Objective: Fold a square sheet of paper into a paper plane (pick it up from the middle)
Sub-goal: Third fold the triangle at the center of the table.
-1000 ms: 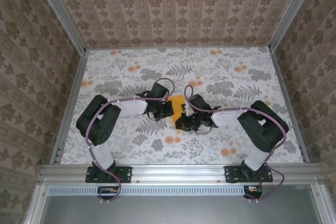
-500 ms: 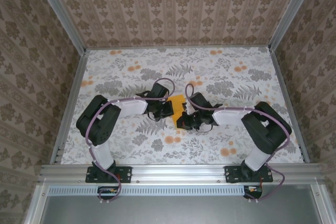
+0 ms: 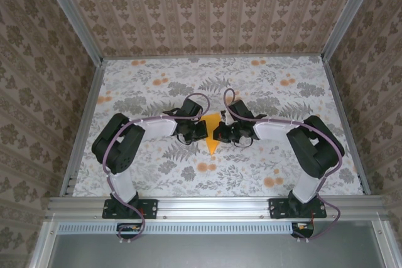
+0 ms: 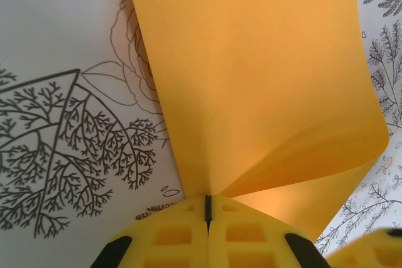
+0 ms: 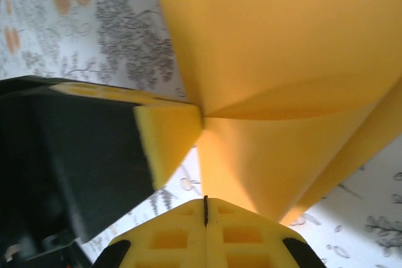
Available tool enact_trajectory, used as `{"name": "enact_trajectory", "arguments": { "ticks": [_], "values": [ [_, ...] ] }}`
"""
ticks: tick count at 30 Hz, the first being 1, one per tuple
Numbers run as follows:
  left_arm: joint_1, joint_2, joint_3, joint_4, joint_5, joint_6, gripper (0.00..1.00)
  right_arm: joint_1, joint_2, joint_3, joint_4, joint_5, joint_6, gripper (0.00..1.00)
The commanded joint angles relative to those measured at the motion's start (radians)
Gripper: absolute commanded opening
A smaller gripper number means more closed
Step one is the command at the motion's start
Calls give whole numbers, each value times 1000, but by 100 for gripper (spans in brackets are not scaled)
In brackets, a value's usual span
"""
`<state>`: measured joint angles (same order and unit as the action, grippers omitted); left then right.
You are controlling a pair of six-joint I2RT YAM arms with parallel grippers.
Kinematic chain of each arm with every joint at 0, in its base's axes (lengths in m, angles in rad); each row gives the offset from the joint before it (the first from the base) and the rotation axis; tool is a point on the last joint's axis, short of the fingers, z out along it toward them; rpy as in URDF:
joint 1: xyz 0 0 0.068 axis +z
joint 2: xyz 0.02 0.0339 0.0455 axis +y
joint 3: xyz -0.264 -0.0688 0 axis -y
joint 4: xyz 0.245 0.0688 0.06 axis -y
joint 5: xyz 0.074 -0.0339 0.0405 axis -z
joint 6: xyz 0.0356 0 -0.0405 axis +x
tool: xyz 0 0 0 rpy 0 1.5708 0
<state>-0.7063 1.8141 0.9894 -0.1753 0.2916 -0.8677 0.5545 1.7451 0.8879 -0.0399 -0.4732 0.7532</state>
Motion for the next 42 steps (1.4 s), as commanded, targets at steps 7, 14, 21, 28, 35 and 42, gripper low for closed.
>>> {"name": "enact_trajectory", "arguments": {
  "ticks": [7, 14, 21, 28, 35, 42],
  "values": [
    [-3, 47, -1, -84, -37, 28, 0, -24, 55, -41, -5, 39, 15, 1],
    [0, 46, 4, -99, -49, 32, 0, -51, -27, -24, 54, -21, 1, 2],
    [-1, 50, 2, -99, -48, 32, 0, -63, 31, 13, 47, -22, -16, 2],
    [0, 48, 2, -101, -49, 36, 0, -85, 90, 11, 44, 83, 31, 2],
    [-1, 48, 0, -104, -51, 40, 0, -85, 55, -26, 89, 71, 77, 1],
    [0, 44, -1, -105, -55, 39, 0, -100, 38, 29, 61, 69, 55, 1]
  ]
}}
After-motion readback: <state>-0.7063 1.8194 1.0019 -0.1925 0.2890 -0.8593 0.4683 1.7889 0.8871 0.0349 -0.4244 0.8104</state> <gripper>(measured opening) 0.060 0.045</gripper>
